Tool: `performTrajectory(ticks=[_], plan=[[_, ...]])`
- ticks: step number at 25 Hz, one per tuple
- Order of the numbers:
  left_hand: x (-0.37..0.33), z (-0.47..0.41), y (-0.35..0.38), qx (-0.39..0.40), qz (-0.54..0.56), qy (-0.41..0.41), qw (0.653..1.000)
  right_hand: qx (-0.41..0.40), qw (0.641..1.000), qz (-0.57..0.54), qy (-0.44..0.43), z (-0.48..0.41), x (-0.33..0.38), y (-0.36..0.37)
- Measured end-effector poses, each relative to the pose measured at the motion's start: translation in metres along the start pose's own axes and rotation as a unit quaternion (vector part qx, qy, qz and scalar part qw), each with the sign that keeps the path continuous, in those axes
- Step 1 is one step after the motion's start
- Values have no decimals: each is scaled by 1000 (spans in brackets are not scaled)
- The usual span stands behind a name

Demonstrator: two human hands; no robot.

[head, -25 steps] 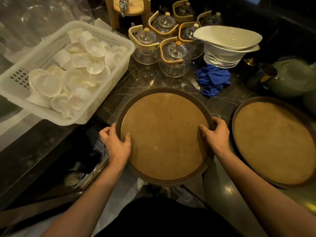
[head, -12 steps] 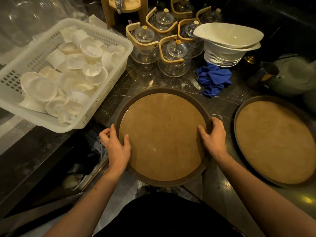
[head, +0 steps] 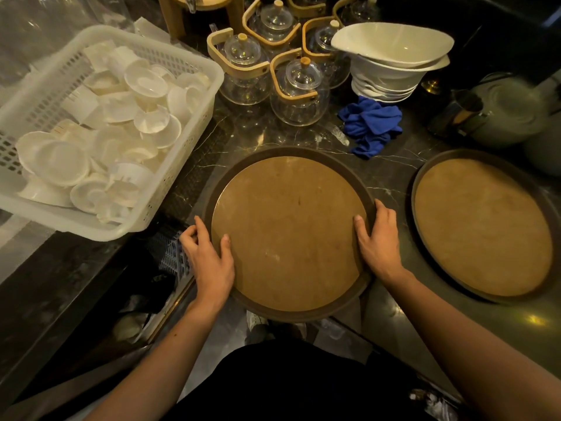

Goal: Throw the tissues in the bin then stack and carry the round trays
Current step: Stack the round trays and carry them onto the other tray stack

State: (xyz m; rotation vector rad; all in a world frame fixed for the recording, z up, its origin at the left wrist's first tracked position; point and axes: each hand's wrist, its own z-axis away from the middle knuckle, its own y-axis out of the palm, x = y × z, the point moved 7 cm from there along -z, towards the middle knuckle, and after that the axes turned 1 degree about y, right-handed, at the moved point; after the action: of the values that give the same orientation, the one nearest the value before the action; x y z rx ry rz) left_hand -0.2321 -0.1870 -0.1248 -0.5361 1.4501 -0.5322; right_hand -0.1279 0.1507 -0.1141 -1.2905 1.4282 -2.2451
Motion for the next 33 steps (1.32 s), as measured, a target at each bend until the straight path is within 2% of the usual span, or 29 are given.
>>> performTrajectory(ticks=[8,11,15,22,27,33], plan=[[-12,5,-4,7,-66,28,997,-27,999,36,-18,23,-2,0],[-26,19,-4,15,-105,56,993,-11,998,55,-24,24,-5,-4],[-66,39,9,31,-98,108,989,16,995,53,-79,28,-12,-19],[-155,95,83,99,-75,173,977,-8,991,23,-129,29,-71,-88],[-231,145,156,154,-63,214,962,-68,993,4,-97,21,-153,-171],[-281,157,227,222,-91,213,947,-101,995,19,2,-4,-240,-233]])
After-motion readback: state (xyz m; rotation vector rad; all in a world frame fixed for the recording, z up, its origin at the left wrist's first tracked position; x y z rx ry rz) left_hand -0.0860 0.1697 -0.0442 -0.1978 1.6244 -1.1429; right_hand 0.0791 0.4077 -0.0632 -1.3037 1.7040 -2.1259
